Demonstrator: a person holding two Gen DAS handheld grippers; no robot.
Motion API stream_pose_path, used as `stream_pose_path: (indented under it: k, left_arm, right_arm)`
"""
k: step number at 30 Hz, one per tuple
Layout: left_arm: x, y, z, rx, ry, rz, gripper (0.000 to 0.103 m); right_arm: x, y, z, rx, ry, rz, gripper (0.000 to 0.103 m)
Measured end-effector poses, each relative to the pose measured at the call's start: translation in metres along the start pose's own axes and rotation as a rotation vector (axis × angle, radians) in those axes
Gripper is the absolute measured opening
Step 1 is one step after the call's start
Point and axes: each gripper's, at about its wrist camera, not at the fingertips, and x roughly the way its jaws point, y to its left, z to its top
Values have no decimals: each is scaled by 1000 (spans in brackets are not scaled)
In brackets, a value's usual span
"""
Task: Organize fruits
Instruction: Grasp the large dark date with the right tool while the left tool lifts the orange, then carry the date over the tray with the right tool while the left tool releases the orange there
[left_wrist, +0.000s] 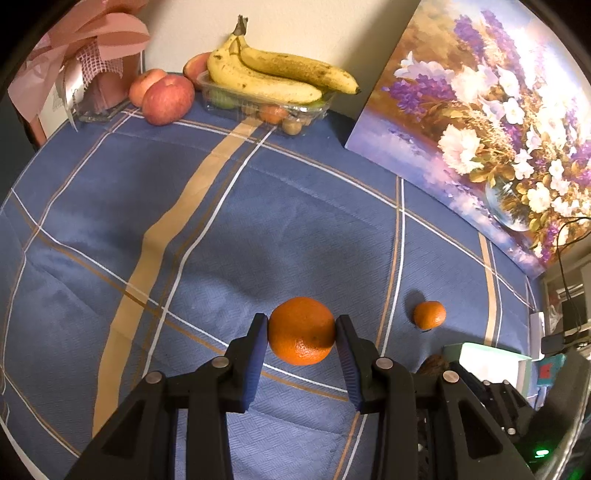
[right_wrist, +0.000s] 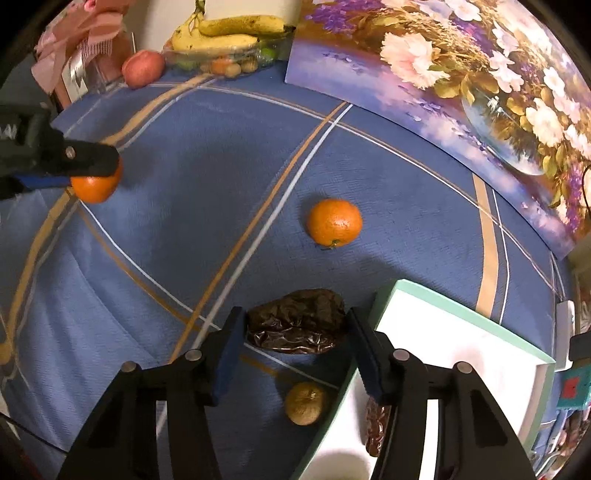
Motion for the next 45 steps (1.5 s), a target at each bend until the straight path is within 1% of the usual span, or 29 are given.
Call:
stream_pose_path:
  k: [3,5,9,15,22,28,38,41,45]
  left_arm:
    - [-8,-5,1,12,-18,-8,40]
    - [-15,-10,2,24,-35,-16,40]
    - [-26,-21,3,51,-64,-39,40]
    - [-45,-40,2,95,-107,-58,40]
    - [-59,-66,-5,147,-133,-93,40]
    - [-57,-91,-15,194,-118,-130,40]
    - [-39,-150,-35,324,-71,-162,40]
    - [-27,-166,-43,368,-45,-161,40]
    - [-3,-182,-54,396,13,-175,40]
  right_arm:
    - [-18,-6,5,45,-55,40,57]
    - [-34,-13,9,82,-91,51,57]
    - [-64,-27,12,130,-150,23,57]
    - [-103,-47,10,199,-227,3,57]
    - [-127,-73,4,266,-268,-26,57]
    - [-142,-98,-6,325,-283,-55,57]
    - [-153,-147,-27,433,-279,-129,57]
    - [-152,-160,-35,468,-273,-145,57]
    - [-151,-172,-43,498,-270,-158,57]
